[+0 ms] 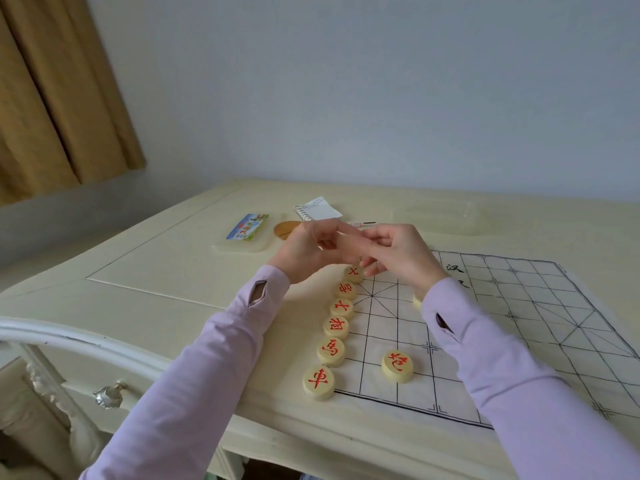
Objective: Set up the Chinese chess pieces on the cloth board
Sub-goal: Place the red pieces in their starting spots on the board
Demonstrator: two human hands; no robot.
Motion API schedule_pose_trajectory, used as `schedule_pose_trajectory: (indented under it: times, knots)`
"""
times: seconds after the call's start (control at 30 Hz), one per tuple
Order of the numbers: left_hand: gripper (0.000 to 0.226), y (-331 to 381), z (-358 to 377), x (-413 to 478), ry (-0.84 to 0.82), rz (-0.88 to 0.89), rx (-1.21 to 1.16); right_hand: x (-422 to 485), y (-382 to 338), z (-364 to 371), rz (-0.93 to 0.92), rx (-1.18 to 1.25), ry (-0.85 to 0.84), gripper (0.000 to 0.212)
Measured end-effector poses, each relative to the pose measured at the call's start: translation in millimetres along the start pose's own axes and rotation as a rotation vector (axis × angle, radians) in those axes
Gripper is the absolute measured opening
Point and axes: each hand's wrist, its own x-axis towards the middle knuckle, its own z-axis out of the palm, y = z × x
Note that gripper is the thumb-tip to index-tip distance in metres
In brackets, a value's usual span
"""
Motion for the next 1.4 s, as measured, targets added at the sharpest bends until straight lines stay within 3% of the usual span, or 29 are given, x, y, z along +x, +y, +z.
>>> schedule_pose_trajectory:
  times: [0.07,0.2,0.33,0.47,0.67,0.87,1.17,1.4]
  knots:
    - [0.035,5.9,4.2,2.3,-0.014,0.015,-0.016,-1.1,-2.3,-3.2,0.006,0.054,0.014,0.013]
    - [0.036,9.9,3.3,3.5,-0.043,-0.009,0.009,-6.0,-6.3,-9.5,0.066,0.116,0.063,0.020]
    - [0.031,9.1,-1.2,0.9,0.032,-0.034,-0.100,-14.1,-7.6,-24.3,0.097,0.130,0.046,0.018]
    - [0.023,0.6,1.7,-1.7,0.160,-0.047,-0.021,-27.2,-3.0,-44.3,0.229,0.049,-0.067,0.027]
    - [0.014,-19.2,-0.2,-3.9,0.288,-0.064,0.146,-51.9,-0.8,-60.2,0.331,-0.037,-0.269,0.016]
    - [0.011,-20.8,0.5,-8.5,0.306,-0.029,0.301,-69.6,3.6,-65.6,0.418,-0.103,-0.366,0.022]
    - [0.014,-17.6,-0.2,-13.3,0.353,-0.075,0.381,-76.6,5.7,-69.9,0.430,-0.178,-0.376,0.024]
    - [0.017,-18.4,-2.7,-11.3,0.437,-0.110,0.405,-74.5,-0.7,-68.4,0.315,-0.360,-0.242,0.022]
